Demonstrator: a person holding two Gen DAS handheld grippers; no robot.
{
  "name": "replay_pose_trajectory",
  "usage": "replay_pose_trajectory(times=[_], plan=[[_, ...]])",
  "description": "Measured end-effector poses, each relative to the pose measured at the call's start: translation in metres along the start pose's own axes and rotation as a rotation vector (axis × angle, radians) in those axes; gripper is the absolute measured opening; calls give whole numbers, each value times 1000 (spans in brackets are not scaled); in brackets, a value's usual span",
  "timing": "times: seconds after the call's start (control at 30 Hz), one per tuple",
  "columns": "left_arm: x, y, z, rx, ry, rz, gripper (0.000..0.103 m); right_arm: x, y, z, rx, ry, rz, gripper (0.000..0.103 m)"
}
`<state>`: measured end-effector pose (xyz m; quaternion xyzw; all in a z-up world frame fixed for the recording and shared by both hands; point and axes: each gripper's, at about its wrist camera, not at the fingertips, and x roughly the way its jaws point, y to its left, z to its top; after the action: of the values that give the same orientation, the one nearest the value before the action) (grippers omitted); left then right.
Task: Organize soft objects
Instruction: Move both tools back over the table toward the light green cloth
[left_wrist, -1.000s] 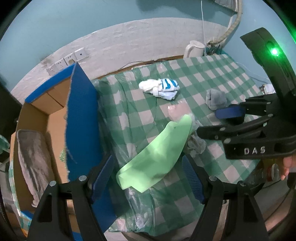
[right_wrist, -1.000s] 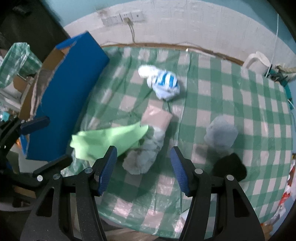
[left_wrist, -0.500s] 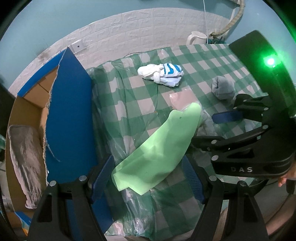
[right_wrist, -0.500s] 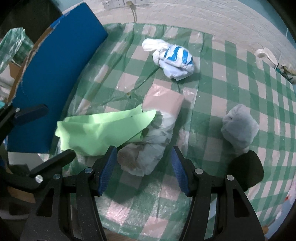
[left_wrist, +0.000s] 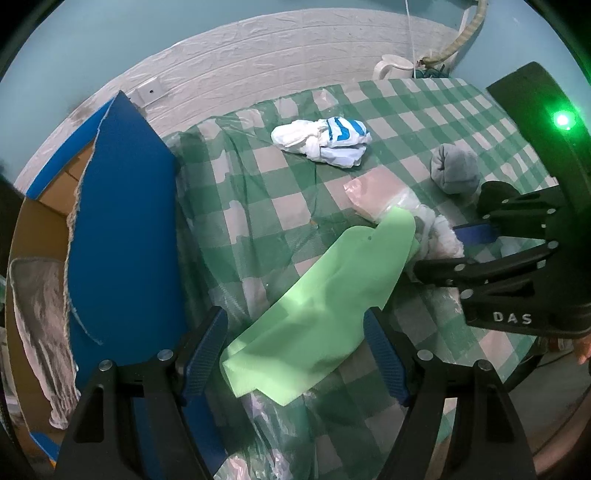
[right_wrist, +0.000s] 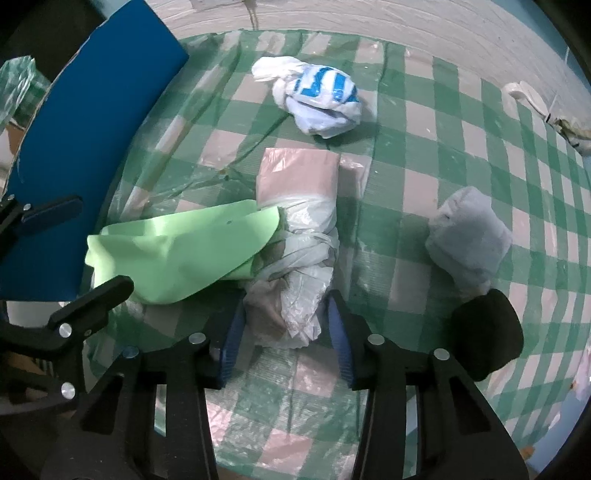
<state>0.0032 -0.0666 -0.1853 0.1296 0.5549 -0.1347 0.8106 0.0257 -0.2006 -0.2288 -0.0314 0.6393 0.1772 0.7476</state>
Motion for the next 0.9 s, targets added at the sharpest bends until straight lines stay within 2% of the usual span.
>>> replay_pose_trajectory(times=[0.33,0.47,0.6,0.9], plan=[[9,-3,1,24,18,-21,77,-7,-21,-16,38,42,-38,41],[13,-5,1,40,29,-30,77,-9,-30,-22,59,48,-31,47],[19,-6,1,42,48,-46,77,-14,-25,-18,53,19,-44,62],[33,-16,-1,92,80,-34,77,-5,-9,8,15,-12,-74,63]])
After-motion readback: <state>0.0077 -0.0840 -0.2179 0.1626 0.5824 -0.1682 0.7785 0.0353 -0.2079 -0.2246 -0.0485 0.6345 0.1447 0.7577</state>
